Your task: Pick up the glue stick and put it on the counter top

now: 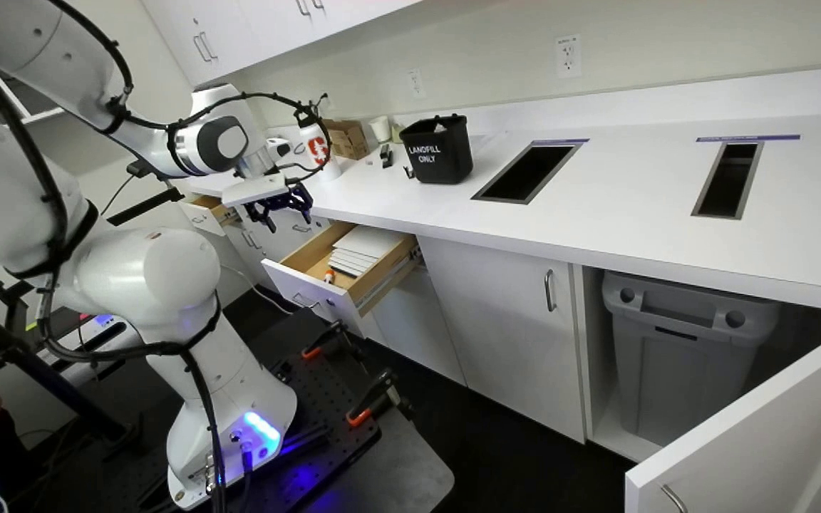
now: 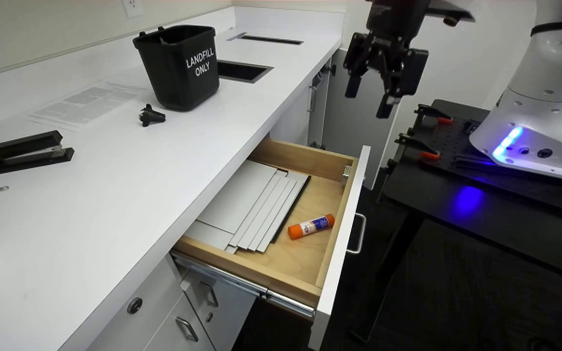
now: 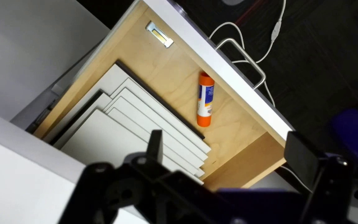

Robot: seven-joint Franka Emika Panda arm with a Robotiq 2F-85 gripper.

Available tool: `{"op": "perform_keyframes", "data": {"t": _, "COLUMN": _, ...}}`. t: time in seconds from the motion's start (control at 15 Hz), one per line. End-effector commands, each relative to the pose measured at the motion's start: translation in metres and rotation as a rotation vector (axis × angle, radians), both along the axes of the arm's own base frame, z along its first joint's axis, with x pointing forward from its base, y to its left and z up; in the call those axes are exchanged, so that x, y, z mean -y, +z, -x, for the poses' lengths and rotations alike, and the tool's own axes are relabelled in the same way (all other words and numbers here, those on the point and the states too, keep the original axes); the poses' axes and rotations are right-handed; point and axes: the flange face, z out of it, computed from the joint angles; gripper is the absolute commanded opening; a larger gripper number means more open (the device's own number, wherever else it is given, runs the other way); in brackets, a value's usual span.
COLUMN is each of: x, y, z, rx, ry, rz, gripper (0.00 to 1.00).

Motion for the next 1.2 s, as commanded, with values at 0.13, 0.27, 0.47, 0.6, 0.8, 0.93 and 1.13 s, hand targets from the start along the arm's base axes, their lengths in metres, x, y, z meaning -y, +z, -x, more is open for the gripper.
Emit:
{"op": "perform_keyframes", "data": {"t": 0.13, "x": -0.020, "y": -0.036, "z": -0.009, "rx": -0.029, "ry": 0.010, "rz": 0.006, "gripper": 1.00}}
{"op": "perform_keyframes", "data": {"t": 0.27, "x": -0.022, "y": -0.040, "z": -0.010, "rx": -0.038, "ry": 0.010, "rz": 0.010, "gripper": 1.00}}
{"op": "perform_keyframes", "data": {"t": 0.47, "x": -0.021, "y": -0.032, "z": -0.010, "rx": -0.022, "ry": 0.010, "rz": 0.000, "gripper": 1.00}}
{"op": "perform_keyframes", "data": {"t": 0.6, "x": -0.031, "y": -0.043, "z": -0.015, "rx": -0.011, "ry": 0.007, "rz": 0.016, "gripper": 1.00}}
{"op": "perform_keyframes", "data": {"t": 0.8, "x": -0.052, "y": -0.062, "z": -0.016, "rx": 0.003, "ry": 0.012, "rz": 0.027, "gripper": 1.00}}
{"op": "perform_keyframes", "data": {"t": 0.93, "x": -0.066, "y": -0.073, "z": -0.016, "rx": 0.009, "ry": -0.002, "rz": 0.026, "gripper": 1.00}}
{"op": "perform_keyframes", "data": {"t": 1.13, "x": -0.084, "y": -0.091, "z": -0.023, "rx": 0.002, "ry": -0.049, "rz": 0.031, "gripper": 1.00}}
